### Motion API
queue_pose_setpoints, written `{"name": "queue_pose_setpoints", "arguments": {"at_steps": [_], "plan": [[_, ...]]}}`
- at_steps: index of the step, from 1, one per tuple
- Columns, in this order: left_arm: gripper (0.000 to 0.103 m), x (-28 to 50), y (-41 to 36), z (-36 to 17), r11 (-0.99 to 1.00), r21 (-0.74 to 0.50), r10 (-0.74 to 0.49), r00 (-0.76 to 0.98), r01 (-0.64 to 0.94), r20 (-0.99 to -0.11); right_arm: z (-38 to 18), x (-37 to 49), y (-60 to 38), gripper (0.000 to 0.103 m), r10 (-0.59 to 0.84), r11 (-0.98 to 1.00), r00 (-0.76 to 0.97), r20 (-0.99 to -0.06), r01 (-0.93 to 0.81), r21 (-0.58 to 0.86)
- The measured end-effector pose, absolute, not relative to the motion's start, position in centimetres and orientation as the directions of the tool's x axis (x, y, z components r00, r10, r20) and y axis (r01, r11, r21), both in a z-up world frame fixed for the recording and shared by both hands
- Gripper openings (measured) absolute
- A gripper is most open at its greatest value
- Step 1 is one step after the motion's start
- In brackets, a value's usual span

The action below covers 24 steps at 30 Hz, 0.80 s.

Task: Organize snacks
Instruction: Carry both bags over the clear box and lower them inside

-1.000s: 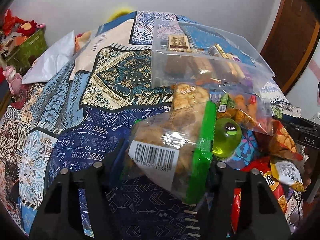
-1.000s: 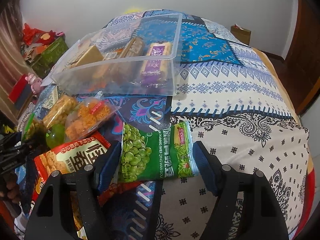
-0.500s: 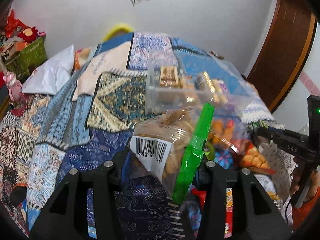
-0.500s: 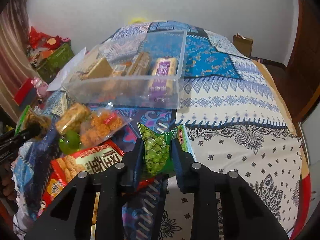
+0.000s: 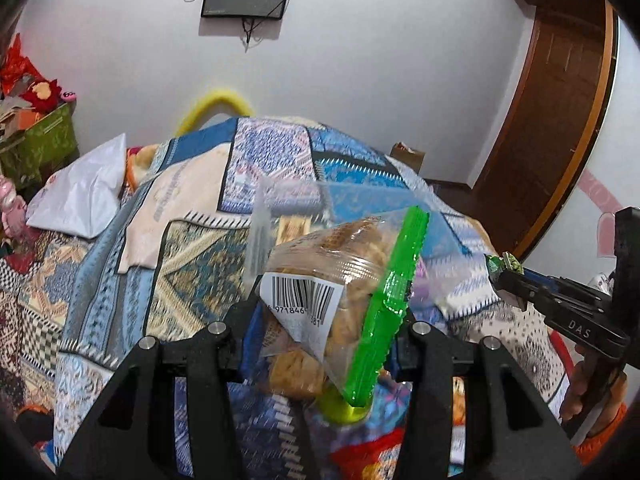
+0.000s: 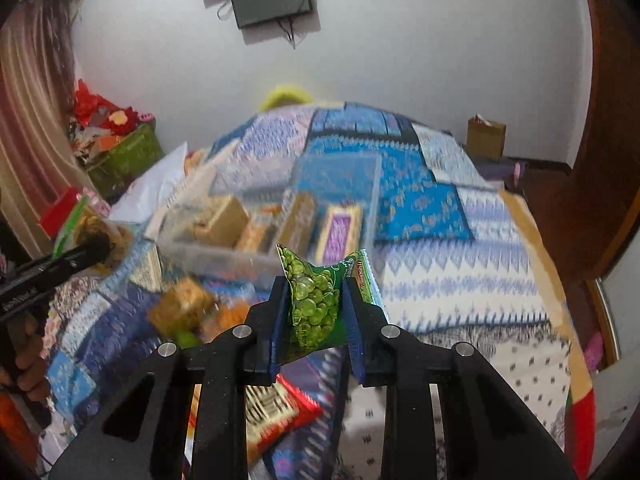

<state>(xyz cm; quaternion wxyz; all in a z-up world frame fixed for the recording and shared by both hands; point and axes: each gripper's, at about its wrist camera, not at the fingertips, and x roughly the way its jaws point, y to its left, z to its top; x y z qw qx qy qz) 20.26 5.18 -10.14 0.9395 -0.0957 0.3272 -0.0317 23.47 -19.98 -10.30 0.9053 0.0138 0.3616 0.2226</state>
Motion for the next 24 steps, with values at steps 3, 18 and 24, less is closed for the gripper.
{"name": "queue_pose_setpoints", "arguments": {"at_steps": [3,18,24], "plan": [[0.048,21.8,4.8,-9.9,0.975,-0.22,-0.131,0.787,-0.006,-0.602,-9.7,24.3,-19.4,0.024,0.424,0.897,0.652,-0.628,-0.398,0.192],[0.048,29.2,2.1,-13.2,0.976,-0.215,-0.162,0.739,0.025,-0.654,-11.7,29.4,-16.1,0.024,0.428,0.884,0.624,-0.653,-0.438,0.162],[0.048,31.2,1.2,-14.3,0.985,-0.171,-0.138,0.732,0.029,-0.667,-13.0,30.9,-15.4,0.024,0.417,0.884,0.606,-0.678,-0.444,0.148]]}}
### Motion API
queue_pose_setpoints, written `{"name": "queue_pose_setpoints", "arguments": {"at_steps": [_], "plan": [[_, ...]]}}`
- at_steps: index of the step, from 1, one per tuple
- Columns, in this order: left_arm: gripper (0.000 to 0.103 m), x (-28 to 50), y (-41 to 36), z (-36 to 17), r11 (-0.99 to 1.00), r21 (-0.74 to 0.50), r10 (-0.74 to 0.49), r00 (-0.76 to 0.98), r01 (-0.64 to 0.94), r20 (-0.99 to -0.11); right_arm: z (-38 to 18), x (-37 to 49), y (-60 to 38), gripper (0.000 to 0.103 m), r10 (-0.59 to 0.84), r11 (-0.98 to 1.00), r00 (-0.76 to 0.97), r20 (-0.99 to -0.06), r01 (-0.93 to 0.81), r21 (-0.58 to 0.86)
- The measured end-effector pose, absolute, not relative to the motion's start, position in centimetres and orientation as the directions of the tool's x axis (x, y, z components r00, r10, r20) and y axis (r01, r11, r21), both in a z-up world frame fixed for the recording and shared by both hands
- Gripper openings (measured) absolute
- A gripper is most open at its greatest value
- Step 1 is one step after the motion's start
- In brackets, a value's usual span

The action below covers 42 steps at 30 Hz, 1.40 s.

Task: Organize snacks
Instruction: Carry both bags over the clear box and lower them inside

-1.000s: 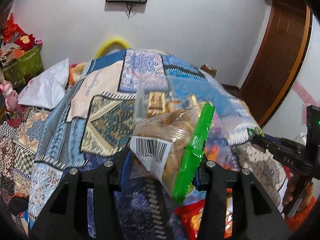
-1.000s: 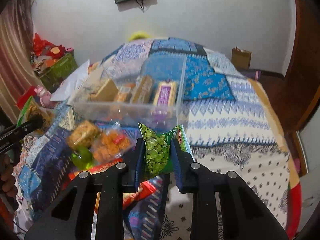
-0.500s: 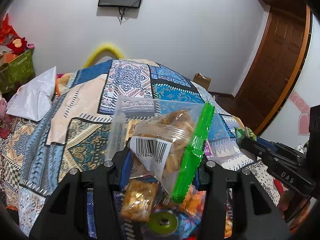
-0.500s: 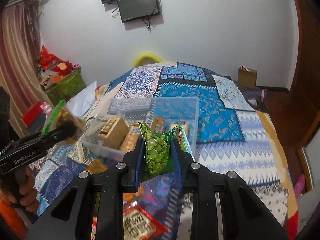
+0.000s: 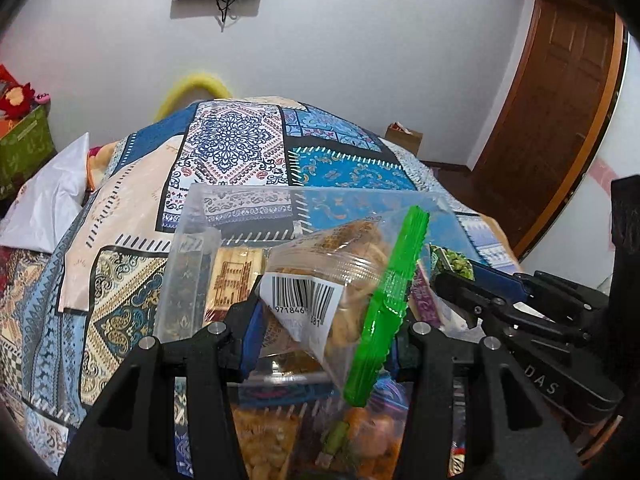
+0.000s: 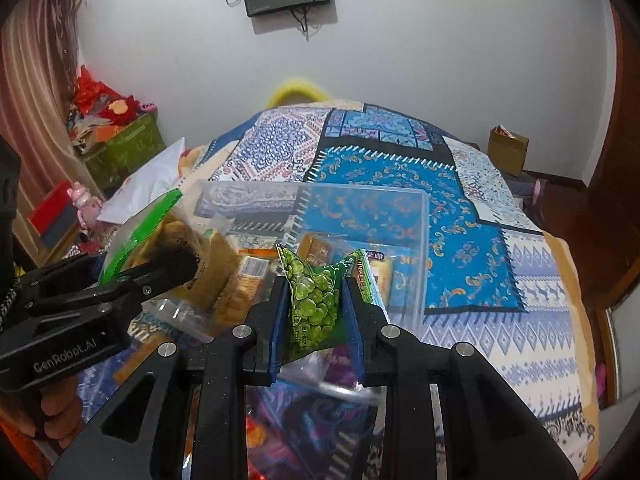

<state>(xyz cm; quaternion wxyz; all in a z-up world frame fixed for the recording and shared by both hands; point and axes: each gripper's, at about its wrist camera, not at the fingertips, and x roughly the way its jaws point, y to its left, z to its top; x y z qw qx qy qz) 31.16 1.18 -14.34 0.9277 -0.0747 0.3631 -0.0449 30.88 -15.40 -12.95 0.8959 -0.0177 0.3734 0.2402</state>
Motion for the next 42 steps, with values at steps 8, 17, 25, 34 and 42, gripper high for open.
{"name": "queue_pose_setpoints", "arguments": {"at_steps": [8,17,25,34,42], "plan": [[0.049,32.3,0.7,-15.1,0.989,-0.145,-0.12,0.729,0.028,-0.674,-14.4,32.1,-14.6,0.024,0.404,0.884,0.577,-0.71,-0.447,0.14],[0.063,32.4,0.8,-15.4,0.985,-0.169,-0.13,0.685,0.009,-0.717,-14.8,31.8,-14.3,0.031,0.385,0.884,0.546,-0.744,-0.45,0.127],[0.065,29.8,1.1,-13.8,0.986,-0.167,-0.132,0.689,0.016,-0.713,-13.2,30.3,-15.5,0.049,0.387,0.89,0.565,-0.729,-0.435,0.135],[0.074,25.7,1.1,-10.3,0.988,-0.151,-0.126,0.734,0.032,-0.667,-10.1,27.1,-16.3,0.054,0.404,0.886,0.602,-0.689,-0.444,0.132],[0.076,21.5,2.2,-9.0,0.991,-0.136,-0.098,0.749,0.01,-0.655,-8.3,23.0,-16.9,0.062,0.419,0.878,0.631,-0.653,-0.465,0.115]]}}
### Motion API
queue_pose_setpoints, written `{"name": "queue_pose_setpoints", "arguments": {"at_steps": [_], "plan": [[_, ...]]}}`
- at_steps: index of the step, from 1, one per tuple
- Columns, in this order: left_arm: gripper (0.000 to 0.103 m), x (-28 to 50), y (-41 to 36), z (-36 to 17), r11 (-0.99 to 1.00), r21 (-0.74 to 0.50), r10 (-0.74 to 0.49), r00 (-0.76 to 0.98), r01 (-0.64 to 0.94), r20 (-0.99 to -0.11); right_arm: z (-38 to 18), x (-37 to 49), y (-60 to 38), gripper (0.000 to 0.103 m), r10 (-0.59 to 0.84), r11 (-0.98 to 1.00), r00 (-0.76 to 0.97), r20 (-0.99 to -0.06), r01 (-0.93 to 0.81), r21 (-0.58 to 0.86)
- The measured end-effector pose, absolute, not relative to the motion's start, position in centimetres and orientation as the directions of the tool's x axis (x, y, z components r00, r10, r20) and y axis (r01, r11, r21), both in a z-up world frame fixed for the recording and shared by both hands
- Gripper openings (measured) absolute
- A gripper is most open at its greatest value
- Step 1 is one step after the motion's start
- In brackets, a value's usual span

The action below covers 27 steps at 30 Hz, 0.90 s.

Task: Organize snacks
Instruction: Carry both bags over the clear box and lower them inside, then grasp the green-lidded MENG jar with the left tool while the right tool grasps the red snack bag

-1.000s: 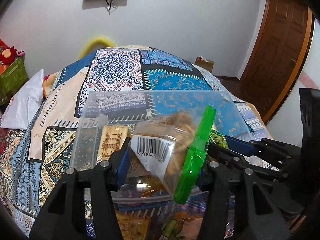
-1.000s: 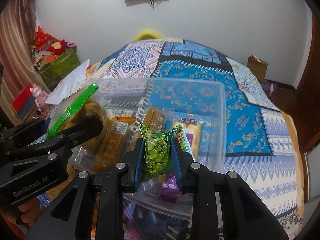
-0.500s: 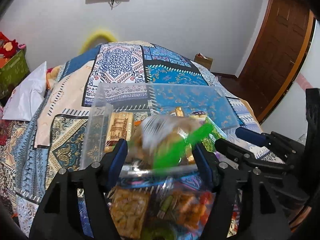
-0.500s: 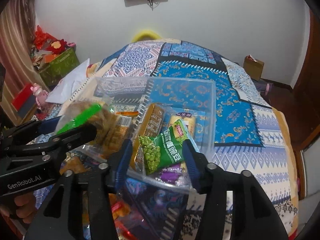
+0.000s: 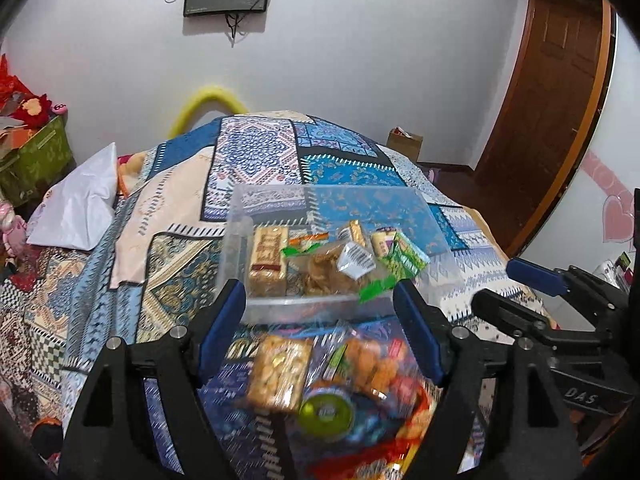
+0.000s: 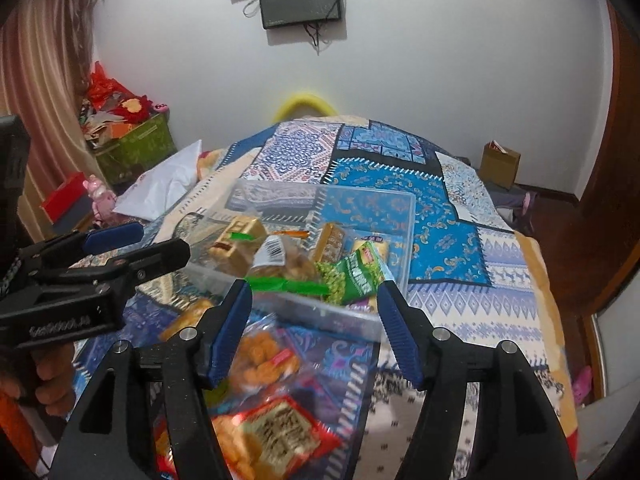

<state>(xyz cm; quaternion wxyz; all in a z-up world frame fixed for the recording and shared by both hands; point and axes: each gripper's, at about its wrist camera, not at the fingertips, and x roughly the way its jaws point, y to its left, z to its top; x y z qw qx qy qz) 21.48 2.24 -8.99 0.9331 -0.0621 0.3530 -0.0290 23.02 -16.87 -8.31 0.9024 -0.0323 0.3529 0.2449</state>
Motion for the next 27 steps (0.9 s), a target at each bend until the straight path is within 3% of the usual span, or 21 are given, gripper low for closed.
{"name": "queue_pose_setpoints", "arguments": {"at_steps": [21,27], "plan": [[0.076,14.7,3.4,-17.4,0.993,-0.116,-0.098,0.631,0.014,-0.769,-16.7,17.8,-16.0,0.063,0.462,0.843,0.426,-0.778,-0.483,0.236],[0.066,15.0,2.6,-19.2,0.989,-0.144,-0.131,0.597,0.027,-0.792,-17.7,18.2,-15.7,0.063,0.427,0.858,0.436,-0.792,-0.472,0.203]]}}
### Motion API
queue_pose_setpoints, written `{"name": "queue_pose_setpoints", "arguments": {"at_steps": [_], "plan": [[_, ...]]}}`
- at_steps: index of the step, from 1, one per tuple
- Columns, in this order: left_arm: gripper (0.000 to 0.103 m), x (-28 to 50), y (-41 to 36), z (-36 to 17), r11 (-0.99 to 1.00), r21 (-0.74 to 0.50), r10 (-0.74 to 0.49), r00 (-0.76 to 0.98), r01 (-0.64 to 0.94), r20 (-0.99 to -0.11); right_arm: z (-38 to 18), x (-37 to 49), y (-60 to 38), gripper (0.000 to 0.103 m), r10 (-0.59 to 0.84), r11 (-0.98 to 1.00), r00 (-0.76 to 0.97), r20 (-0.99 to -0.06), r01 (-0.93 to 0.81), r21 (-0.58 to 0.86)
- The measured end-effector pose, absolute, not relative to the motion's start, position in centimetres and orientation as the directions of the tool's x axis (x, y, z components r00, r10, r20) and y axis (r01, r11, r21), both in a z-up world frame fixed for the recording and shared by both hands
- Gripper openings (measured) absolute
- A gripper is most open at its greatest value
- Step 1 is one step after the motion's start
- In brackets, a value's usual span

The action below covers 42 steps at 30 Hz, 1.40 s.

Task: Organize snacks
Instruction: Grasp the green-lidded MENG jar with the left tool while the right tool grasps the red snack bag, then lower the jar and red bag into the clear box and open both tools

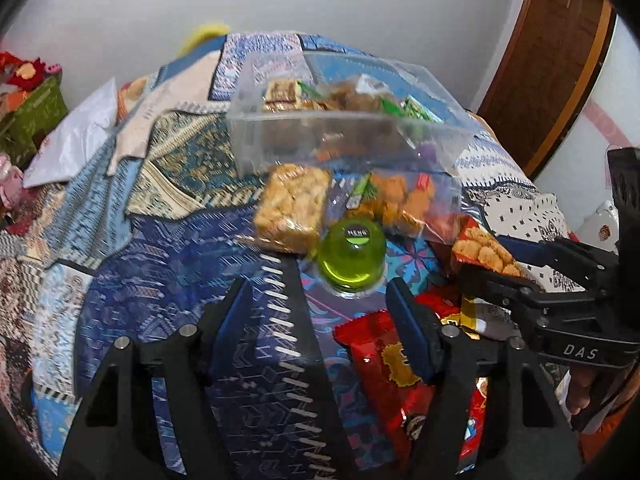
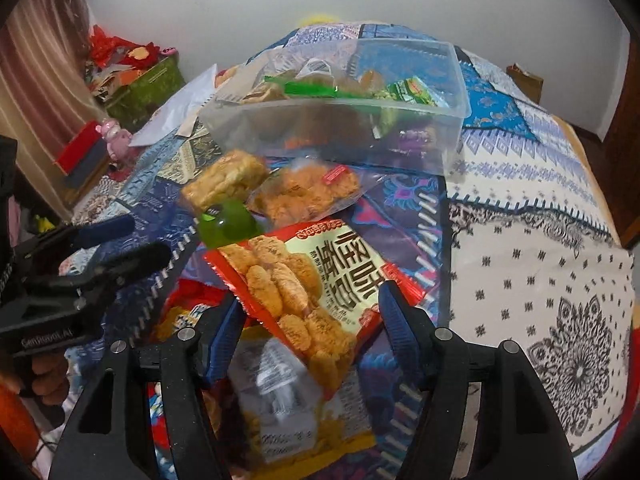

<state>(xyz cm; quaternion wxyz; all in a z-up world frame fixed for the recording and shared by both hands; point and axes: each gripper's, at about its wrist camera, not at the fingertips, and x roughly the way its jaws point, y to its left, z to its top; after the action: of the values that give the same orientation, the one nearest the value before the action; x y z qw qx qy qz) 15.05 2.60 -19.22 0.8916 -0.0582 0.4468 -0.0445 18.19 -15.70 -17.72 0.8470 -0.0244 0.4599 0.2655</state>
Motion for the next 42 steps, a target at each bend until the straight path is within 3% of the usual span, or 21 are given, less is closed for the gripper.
{"name": "queue_pose_setpoints", "arguments": {"at_steps": [3,7,13,28,42], "plan": [[0.06,15.7,2.3,-19.9,0.985,-0.17,-0.154,0.575,0.027,-0.803,-17.8,18.5,-15.7,0.063,0.433,0.855,0.435,-0.789,-0.476,0.207],[0.055,16.7,1.7,-20.5,0.981,-0.19,-0.18,0.563,0.041,-0.807,-17.4,18.5,-16.2,0.043,0.48,0.835,0.429,-0.765,-0.49,0.249],[0.055,18.8,0.7,-21.1,0.983,-0.177,-0.172,0.549,0.045,-0.818,-16.3,18.5,-17.3,0.033,0.497,0.836,0.462,-0.734,-0.483,0.261],[0.05,19.9,-1.2,-21.8,0.986,-0.145,-0.166,0.552,0.082,-0.817,-13.9,19.4,-20.6,0.024,0.495,0.857,0.53,-0.688,-0.428,0.287],[0.05,18.7,0.2,-15.4,0.984,-0.158,-0.173,0.669,0.083,-0.723,-10.2,19.9,-21.7,0.024,0.497,0.864,0.612,-0.615,-0.417,0.283]]}}
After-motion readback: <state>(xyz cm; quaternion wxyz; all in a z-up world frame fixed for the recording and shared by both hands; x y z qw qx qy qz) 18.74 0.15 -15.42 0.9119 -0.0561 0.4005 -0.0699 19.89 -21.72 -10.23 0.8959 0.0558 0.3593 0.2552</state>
